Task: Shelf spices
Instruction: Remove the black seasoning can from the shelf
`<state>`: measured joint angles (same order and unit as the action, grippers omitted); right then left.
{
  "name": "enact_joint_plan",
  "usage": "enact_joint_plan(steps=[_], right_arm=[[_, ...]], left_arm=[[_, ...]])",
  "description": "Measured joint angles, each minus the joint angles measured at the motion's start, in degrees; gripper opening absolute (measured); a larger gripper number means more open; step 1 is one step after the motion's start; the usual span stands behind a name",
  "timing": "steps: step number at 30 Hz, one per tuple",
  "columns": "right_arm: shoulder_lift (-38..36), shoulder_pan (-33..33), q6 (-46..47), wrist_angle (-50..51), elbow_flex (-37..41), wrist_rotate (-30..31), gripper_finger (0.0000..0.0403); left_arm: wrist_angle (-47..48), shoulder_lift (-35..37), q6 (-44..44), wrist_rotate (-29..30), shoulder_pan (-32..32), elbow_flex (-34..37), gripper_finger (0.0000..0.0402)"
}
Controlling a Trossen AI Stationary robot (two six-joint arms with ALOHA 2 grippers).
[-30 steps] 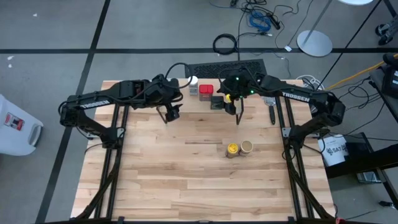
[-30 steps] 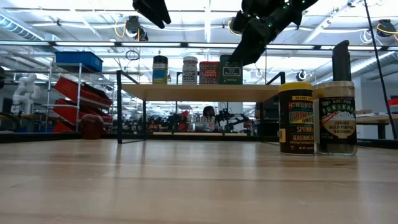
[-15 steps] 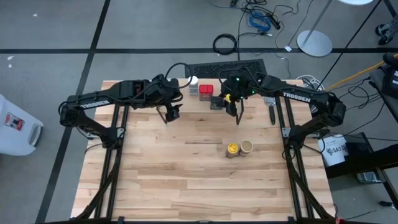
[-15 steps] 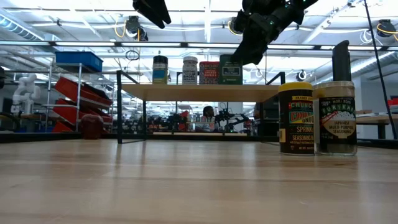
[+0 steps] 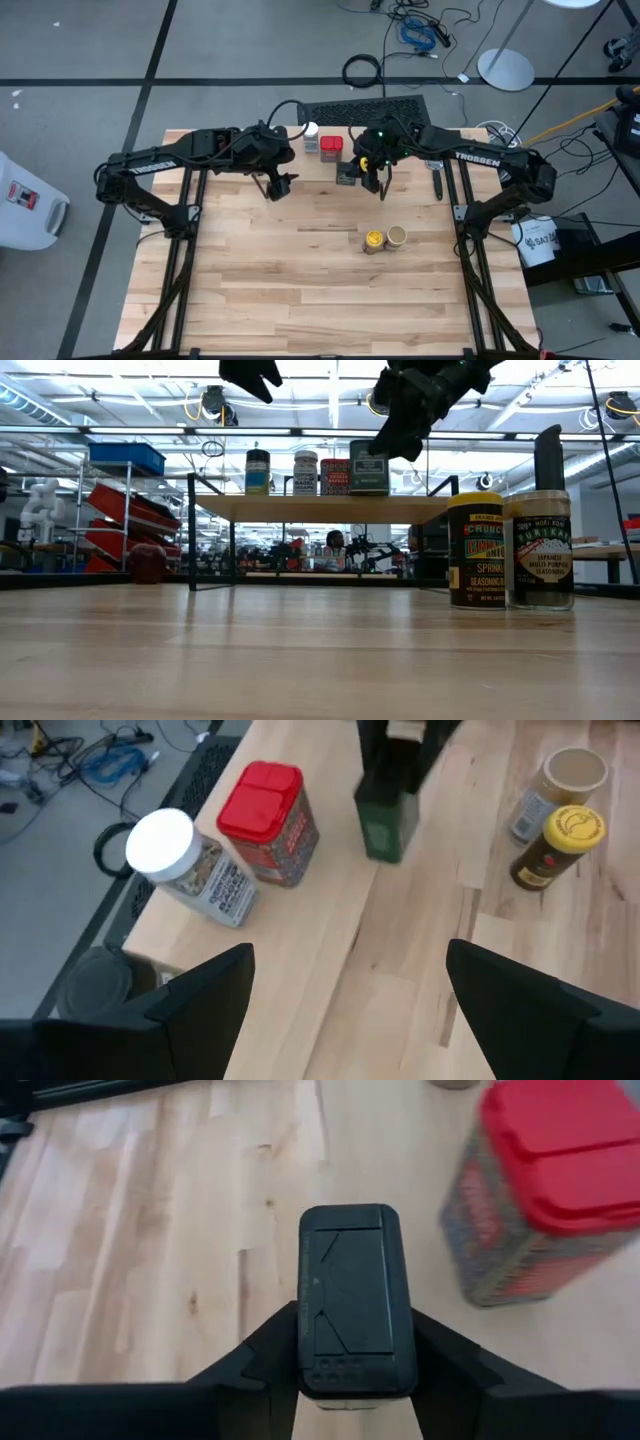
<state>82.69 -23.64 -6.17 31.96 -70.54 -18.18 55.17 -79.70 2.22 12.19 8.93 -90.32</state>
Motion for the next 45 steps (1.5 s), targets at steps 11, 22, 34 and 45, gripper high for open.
enact_joint_plan(steps=[11,22,34,45], right_arm=[[-5.1,9.1,5.5,-0.5,0.0,0.0,0.0129],[-5.1,22.6,9.1,-2.9,0.1,7.5,0.0132],[-4.9,29.9,11.1,-4.6,0.1,12.8,0.0132],[-4.9,30.5,11.6,-6.7,0.1,16.9,0.0132]], left_arm=[[-9.0,0.0,0.6,-7.7,-2.6,5.2,0.0341],[-14.8,0.7,8.1,4.1,-13.5,9.6,0.0341],[-42.3,1.8,6.4,6.1,-21.4,27.0,0.0341],[-53.7,1.2,6.3,6.1,-22.1,32.6,0.0341]])
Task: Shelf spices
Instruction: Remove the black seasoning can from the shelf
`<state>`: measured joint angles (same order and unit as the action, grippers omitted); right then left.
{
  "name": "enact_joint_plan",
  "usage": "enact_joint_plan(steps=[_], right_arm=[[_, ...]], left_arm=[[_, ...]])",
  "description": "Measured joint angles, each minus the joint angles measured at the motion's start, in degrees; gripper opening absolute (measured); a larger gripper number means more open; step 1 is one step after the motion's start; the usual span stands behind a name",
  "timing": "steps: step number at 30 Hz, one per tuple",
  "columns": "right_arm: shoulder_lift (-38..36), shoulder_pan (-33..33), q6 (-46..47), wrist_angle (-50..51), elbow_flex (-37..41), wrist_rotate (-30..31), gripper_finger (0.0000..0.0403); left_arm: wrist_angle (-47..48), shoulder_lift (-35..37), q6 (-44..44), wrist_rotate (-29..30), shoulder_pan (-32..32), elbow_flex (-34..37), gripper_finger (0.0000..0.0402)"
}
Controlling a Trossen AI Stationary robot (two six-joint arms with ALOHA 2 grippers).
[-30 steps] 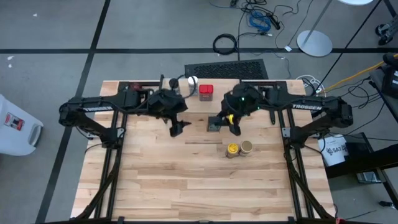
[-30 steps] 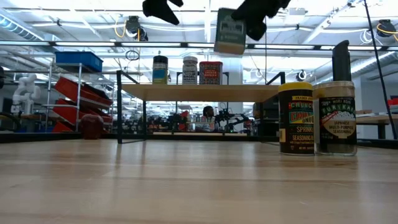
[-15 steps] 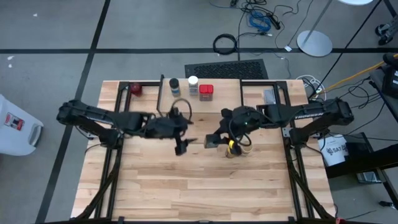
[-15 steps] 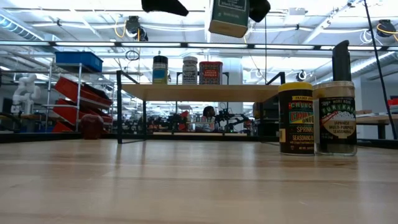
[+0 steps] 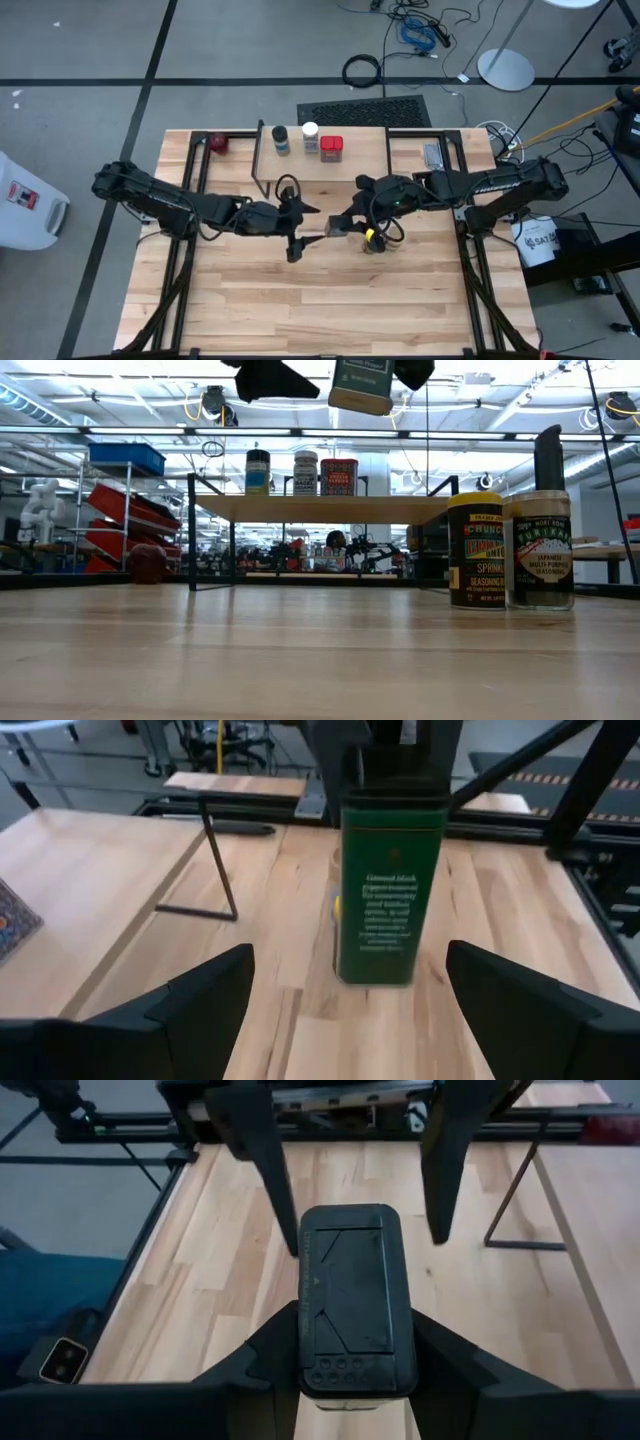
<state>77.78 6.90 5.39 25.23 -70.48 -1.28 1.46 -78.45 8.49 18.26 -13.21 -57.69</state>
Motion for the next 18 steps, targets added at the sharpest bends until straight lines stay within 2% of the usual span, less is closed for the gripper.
enact_joint_plan(steps=[8,18], right_arm=[[1.0,0.0,0.0,-1.3,0.0,0.1,0.0132],[4.1,0.0,-0.4,-3.8,0.0,0.0,0.0132]], left_arm=[[-1.6,-0.9,-0.9,-0.1,0.9,0.0,0.0341],[-4.8,-5.5,-0.9,-3.4,0.9,-0.1,0.0341]])
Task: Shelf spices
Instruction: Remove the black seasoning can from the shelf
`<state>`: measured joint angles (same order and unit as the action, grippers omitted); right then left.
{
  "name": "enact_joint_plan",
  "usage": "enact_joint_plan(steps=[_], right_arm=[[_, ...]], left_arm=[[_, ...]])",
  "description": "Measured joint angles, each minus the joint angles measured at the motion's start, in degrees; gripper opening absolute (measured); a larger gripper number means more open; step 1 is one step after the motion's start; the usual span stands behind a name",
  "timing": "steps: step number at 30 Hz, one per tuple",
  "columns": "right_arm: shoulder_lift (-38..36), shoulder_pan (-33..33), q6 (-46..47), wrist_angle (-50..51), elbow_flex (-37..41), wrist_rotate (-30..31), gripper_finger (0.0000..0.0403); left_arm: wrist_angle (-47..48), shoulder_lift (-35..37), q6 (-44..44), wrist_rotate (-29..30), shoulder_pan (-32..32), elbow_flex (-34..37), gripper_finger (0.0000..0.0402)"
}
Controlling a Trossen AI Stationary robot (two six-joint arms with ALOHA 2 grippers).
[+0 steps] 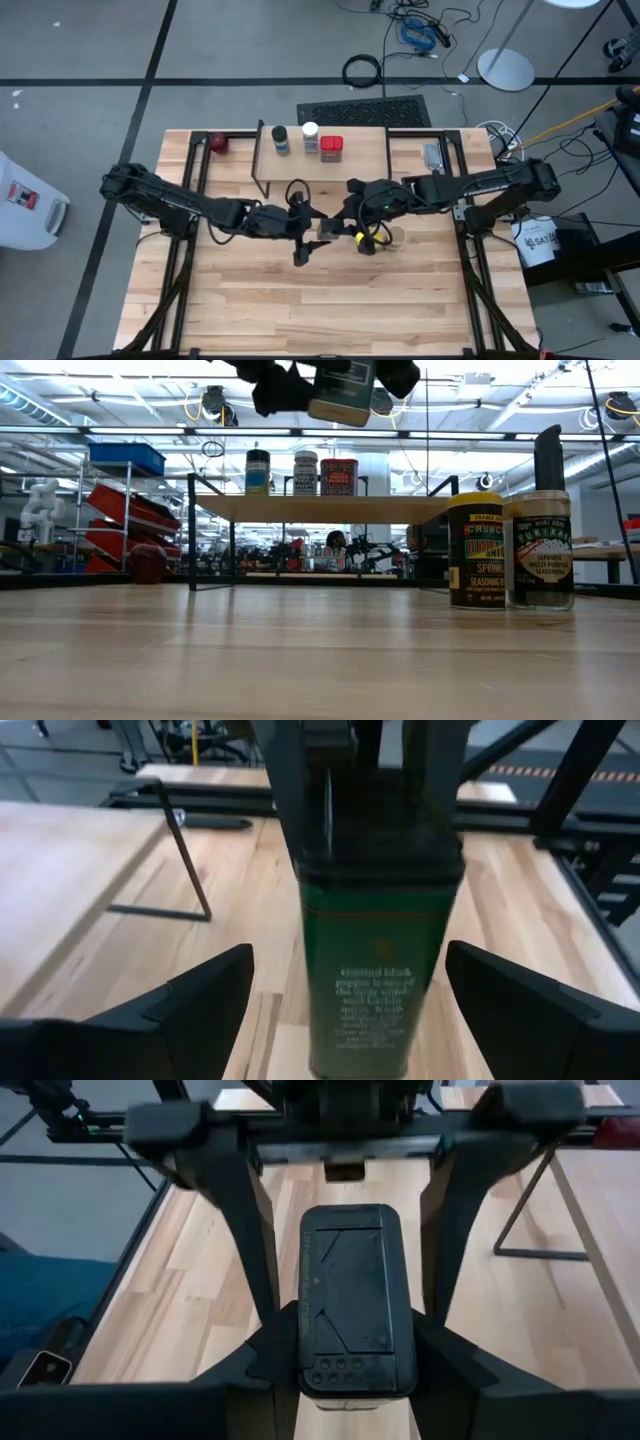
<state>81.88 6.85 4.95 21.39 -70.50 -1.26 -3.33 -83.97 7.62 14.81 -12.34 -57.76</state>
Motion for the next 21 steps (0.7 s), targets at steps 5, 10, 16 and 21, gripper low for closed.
enact_joint_plan(steps=[5,10,16,21], right_arm=[[0.5,0.0,0.0,-0.2,0.0,0.0,0.0132],[0.6,0.0,0.2,-0.2,0.0,0.0,0.0132],[0.6,0.0,0.4,-0.1,0.0,0.0,0.0132],[0.6,0.0,0.4,0.1,0.0,0.0,0.0132]], left_arm=[[-0.2,-1.2,0.9,0.0,0.0,0.0,0.0341],[-1.3,-1.2,1.0,0.0,0.0,0.0,0.0341],[-2.0,-1.2,1.0,0.0,0.0,0.0,0.0341],[-2.2,-1.1,1.0,0.0,0.0,0.0,0.0340]])
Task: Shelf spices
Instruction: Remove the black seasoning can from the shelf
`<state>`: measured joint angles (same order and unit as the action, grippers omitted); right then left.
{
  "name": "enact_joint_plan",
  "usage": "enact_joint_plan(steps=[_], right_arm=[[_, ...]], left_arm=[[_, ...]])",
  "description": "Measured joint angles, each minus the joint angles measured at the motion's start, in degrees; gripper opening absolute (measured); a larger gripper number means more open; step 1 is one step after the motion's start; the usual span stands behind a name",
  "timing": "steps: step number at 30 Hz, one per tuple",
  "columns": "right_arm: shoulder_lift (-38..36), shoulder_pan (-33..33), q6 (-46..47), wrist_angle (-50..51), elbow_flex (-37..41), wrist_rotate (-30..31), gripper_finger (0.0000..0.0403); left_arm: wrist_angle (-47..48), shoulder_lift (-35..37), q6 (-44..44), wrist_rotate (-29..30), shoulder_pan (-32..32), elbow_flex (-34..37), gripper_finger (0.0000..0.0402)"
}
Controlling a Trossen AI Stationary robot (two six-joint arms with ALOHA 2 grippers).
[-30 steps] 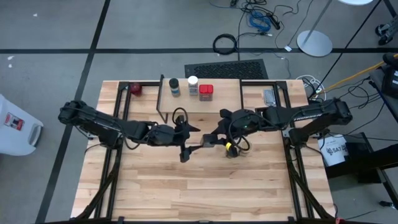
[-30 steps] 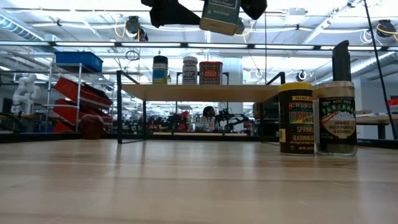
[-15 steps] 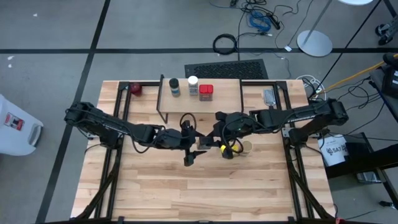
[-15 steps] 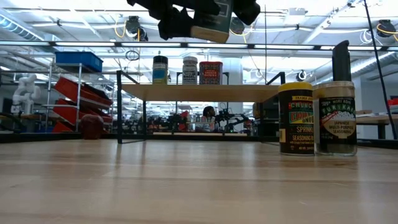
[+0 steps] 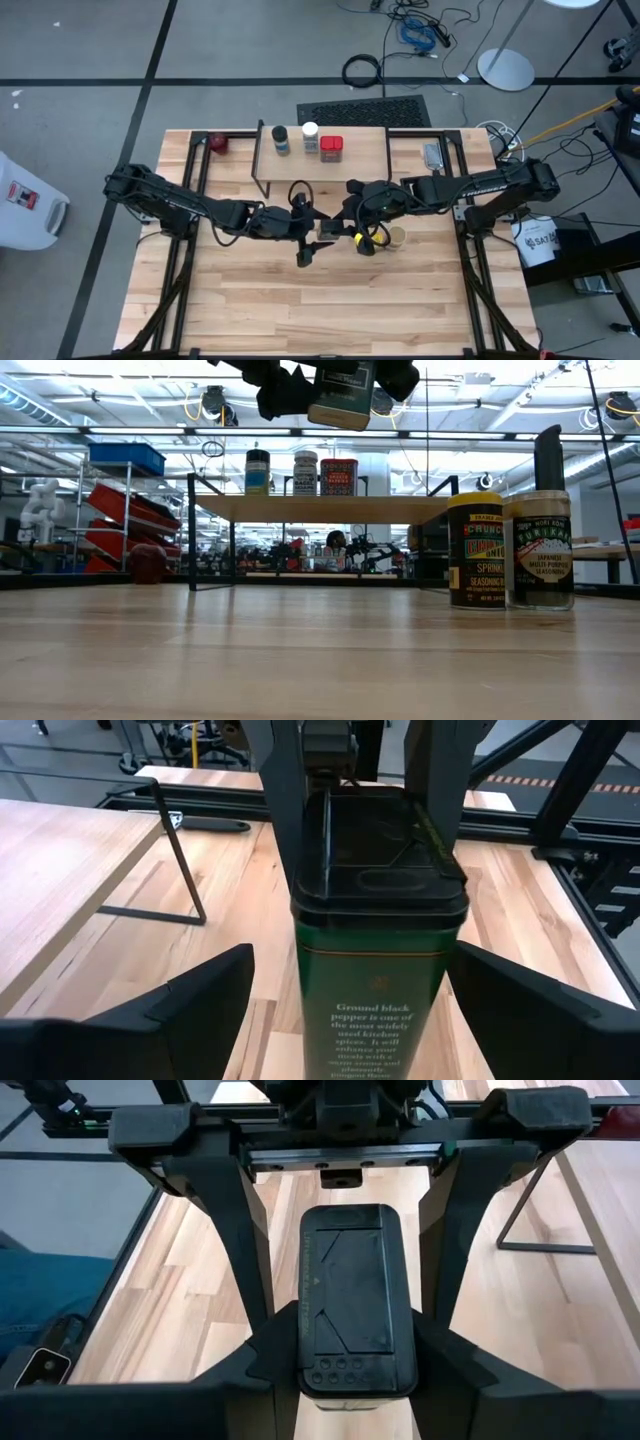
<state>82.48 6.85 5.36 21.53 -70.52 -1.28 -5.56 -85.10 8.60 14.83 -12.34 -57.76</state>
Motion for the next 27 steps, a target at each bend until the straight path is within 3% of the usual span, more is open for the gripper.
enact_joint_plan(steps=[5,18,27], right_arm=[[0.0,0.0,0.8,0.0,0.0,0.0,0.0132],[0.0,0.0,1.7,0.1,0.0,0.6,0.0132],[0.0,0.0,1.7,0.1,0.0,0.3,0.0139]], left_arm=[[0.0,0.0,0.0,0.3,0.0,0.0,0.0313],[0.5,0.0,-0.4,2.2,0.4,-0.1,0.0197],[0.5,0.1,-1.5,1.6,0.4,-0.1,0.0146]])
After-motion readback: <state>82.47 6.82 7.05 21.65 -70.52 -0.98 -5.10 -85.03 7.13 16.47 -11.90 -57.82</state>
